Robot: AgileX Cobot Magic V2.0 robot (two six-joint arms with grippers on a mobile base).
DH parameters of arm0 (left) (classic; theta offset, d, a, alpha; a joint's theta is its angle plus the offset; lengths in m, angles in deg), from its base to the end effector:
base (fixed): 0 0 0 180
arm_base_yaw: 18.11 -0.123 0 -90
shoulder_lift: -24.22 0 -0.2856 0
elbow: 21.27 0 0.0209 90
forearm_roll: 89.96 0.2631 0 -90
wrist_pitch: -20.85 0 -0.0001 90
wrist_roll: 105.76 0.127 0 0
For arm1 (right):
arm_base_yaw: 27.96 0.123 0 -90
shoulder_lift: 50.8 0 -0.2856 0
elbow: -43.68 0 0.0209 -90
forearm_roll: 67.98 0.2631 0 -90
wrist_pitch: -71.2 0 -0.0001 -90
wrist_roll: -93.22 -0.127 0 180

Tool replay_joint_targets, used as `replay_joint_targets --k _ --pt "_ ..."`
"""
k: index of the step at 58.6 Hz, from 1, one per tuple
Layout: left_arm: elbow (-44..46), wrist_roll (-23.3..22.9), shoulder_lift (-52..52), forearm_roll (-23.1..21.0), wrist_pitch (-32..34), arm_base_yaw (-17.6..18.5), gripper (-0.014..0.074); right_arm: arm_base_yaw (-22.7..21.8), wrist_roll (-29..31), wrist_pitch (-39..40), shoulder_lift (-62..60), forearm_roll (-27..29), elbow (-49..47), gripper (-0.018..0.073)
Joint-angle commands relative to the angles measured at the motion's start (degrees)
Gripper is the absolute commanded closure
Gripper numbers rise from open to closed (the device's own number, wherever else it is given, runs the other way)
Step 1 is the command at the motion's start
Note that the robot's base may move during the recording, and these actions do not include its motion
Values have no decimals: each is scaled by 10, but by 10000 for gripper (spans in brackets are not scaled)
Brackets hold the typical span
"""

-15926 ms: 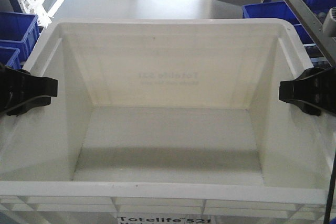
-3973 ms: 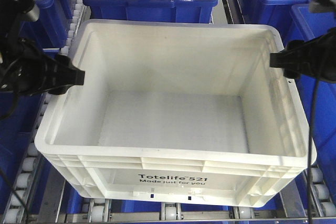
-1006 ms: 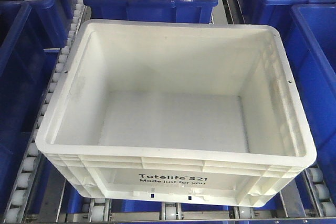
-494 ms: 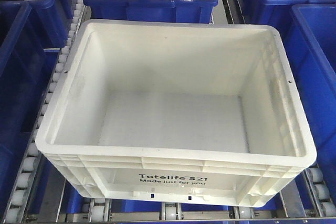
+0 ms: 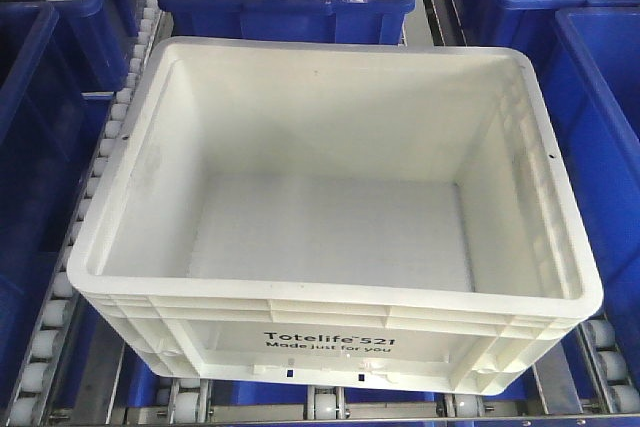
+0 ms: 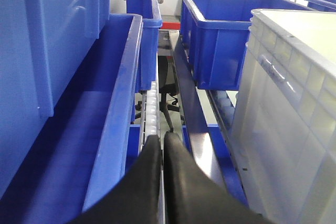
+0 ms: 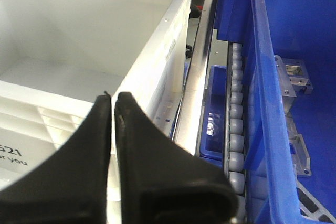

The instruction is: Move bin from left to right shelf

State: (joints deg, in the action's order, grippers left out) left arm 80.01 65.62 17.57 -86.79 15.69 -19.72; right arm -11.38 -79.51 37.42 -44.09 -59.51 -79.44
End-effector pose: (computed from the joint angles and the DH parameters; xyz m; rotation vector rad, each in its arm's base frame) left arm 0.1038 0.0036 0.1969 -0.1014 1.5769 -0.0487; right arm 0.0625 0.0295 0.2764 -0.3093 1.6736 0.2829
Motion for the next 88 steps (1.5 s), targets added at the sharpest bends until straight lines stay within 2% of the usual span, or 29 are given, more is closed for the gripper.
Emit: replay_joint_targets --k 1,57,64,74,80,88 --pt "-12 -6 -6 -1 46 0 603 0 6 41 1 2 -14 567" --pt "-11 -6 -7 -1 47 -1 603 0 6 44 1 3 -11 567" --pt "-11 -6 -7 -1 47 -1 603 -9 12 131 1 -15 34 567" --pt "-11 -6 -7 -1 47 -1 603 -51 12 286 1 -21 126 567" --pt "-11 -6 -7 -1 47 -1 603 -82 9 314 1 -31 172 567" --pt "-11 -6 -7 -1 47 -1 603 -126 -8 316 1 -91 210 567"
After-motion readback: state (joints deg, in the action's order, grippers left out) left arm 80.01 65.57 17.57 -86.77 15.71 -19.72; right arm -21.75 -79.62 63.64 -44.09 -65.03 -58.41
